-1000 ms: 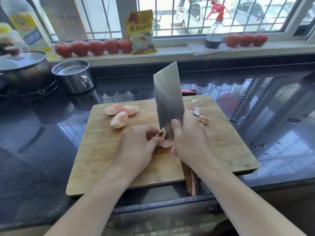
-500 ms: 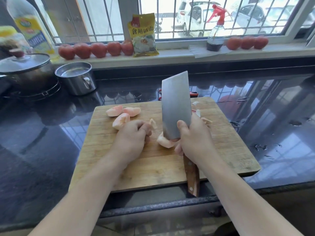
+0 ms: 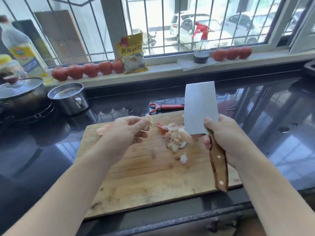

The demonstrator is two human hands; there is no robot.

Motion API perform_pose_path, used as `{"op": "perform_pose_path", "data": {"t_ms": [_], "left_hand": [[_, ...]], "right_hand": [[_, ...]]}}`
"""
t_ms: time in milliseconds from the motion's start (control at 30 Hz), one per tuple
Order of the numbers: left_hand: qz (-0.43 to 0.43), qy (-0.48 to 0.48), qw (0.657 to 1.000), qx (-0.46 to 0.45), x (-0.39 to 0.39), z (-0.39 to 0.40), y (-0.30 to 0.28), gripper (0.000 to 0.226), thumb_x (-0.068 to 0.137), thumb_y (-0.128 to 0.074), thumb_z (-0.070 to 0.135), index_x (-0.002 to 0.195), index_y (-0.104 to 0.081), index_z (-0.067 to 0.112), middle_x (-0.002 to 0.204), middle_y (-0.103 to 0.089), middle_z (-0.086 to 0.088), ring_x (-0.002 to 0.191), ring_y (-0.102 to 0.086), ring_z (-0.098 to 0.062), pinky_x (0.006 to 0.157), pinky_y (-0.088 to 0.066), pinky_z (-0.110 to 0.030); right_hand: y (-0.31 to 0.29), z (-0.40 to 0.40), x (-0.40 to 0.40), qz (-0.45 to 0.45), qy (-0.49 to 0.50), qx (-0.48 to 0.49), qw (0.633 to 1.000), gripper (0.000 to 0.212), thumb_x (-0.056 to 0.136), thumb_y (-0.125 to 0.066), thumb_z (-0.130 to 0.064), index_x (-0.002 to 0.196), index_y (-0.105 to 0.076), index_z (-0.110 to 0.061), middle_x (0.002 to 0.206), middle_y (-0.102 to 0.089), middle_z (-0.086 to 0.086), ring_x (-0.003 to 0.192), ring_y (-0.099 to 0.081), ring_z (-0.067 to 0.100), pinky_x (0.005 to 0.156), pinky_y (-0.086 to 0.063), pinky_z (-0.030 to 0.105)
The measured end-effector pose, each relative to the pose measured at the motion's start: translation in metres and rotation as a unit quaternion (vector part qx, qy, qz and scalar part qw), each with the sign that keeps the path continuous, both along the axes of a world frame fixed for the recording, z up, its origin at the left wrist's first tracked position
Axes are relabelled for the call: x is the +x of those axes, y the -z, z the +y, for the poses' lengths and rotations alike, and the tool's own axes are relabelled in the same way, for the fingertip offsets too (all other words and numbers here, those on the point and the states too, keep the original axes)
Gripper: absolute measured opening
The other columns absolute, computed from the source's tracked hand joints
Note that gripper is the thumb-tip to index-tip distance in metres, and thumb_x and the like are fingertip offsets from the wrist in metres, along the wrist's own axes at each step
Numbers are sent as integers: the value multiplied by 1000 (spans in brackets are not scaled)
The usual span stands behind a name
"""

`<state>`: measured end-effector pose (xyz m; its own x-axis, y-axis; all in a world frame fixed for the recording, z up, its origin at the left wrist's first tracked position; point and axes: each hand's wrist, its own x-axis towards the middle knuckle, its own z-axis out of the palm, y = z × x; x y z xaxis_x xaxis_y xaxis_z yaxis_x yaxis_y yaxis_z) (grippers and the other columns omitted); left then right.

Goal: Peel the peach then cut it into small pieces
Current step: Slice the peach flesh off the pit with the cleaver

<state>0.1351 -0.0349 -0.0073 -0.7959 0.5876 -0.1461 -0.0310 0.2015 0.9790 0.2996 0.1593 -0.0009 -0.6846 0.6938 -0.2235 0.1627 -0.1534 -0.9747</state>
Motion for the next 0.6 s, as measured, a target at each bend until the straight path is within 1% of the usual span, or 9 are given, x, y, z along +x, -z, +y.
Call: {"op": "perform_pose_path", "data": {"t_ms": [67,100,200,233,300,400,467,533,600], "left_hand": [[38,-6,999,29,16,22,-7,18,100,-65,28,103,-75,13,90,-74,-5,85,-73,-25,71,-56,-30],[59,0,997,56,29,31,-9,19,102,-63,28,106,-73,13,90,-75,-5,86,-75,-28,73,-58,-33],[165,-23,980,108,68,33,-4,15,105,-57,26,109,-69,18,89,-75,-1,81,-76,-22,73,-62,-34],[198,-55,972,113,77,26,-1,14,104,-56,28,109,-68,21,89,-75,2,79,-75,-19,71,-61,-31],[228,-133,957,120,80,6,7,13,104,-56,30,107,-68,27,89,-74,6,80,-73,-16,71,-59,-29],[218,-234,940,118,58,-29,14,12,106,-55,29,101,-66,30,89,-75,2,79,-72,-18,75,-60,-37],[212,-266,934,111,42,-54,17,14,108,-54,27,103,-67,26,88,-74,2,79,-72,-19,77,-62,-42],[208,-272,932,114,35,-72,20,15,109,-51,26,109,-65,21,89,-73,1,78,-73,-22,77,-62,-45],[193,-255,940,120,37,-81,24,16,109,-49,25,112,-64,20,90,-72,0,78,-74,-24,75,-63,-41]], "right_hand": [[6,-3,-2,-10,-17,-9,1000,17,106,-48,-22,117,-58,-15,100,-71,28,49,-54,16,50,-44,34],[9,-8,-3,-11,-25,-14,1000,17,106,-47,-21,118,-57,-15,92,-70,24,48,-54,17,48,-44,33],[18,-31,-15,15,-54,-45,997,16,106,-46,-17,116,-58,-15,69,-65,12,43,-55,18,45,-46,33],[20,-41,-22,20,-69,-34,997,18,105,-45,-16,115,-60,-17,71,-68,10,44,-56,17,46,-46,33],[20,-64,-37,19,-108,-5,994,22,105,-43,-16,118,-60,-19,88,-73,15,46,-59,15,47,-47,32],[16,-98,-58,17,-149,1,989,19,105,-39,-13,107,-57,-19,95,-70,23,47,-60,19,46,-48,31],[14,-113,-67,17,-157,-6,987,20,107,-37,-12,105,-56,-16,98,-68,21,50,-62,23,49,-51,35],[16,-121,-74,7,-162,-6,987,20,108,-36,-13,118,-52,-8,104,-67,19,52,-67,24,54,-57,39],[19,-128,-76,-19,-164,-7,986,19,109,-35,-14,124,-47,-10,103,-65,15,55,-71,22,59,-62,39]]}}
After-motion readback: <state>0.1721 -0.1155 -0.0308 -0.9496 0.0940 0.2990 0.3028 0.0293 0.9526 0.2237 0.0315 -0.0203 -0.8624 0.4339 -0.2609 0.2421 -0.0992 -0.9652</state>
